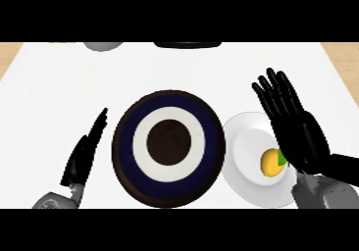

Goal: Pick the lemon from the plate and place it in the plate

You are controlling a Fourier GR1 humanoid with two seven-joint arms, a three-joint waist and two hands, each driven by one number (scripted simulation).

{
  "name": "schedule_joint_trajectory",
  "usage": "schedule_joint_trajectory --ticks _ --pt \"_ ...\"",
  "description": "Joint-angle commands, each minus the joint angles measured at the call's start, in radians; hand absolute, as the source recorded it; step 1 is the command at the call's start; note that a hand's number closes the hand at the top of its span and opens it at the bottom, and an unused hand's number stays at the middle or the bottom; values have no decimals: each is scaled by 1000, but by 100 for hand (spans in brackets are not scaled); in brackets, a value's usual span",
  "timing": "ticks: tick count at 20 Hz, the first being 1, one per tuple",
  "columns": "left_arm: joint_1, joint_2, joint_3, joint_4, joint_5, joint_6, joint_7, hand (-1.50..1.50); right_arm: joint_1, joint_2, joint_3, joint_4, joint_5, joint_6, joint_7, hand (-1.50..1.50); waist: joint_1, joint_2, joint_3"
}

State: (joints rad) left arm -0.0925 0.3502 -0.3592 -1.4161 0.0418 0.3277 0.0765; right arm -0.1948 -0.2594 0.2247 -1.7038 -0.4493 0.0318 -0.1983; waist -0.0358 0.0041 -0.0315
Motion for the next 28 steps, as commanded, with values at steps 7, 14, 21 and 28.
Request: schedule_joint_trajectory --ticks 7,14,21,28 --pt "58 126 133 -7 -24 56 -83 0 286 -4 -395 109 137 -528 -44 -150 -71 7 13" --pt "136 149 138 -26 -8 17 -160 0 285 256 -440 -93 133 -1061 -357 -150 8 -17 30" --pt "147 190 195 -34 39 -55 -201 0 556 259 69 -288 226 -1343 -380 -150 28 -9 29" --pt "140 192 190 -82 30 -59 -179 0 811 130 211 -223 388 -1356 -105 -150 54 5 26"
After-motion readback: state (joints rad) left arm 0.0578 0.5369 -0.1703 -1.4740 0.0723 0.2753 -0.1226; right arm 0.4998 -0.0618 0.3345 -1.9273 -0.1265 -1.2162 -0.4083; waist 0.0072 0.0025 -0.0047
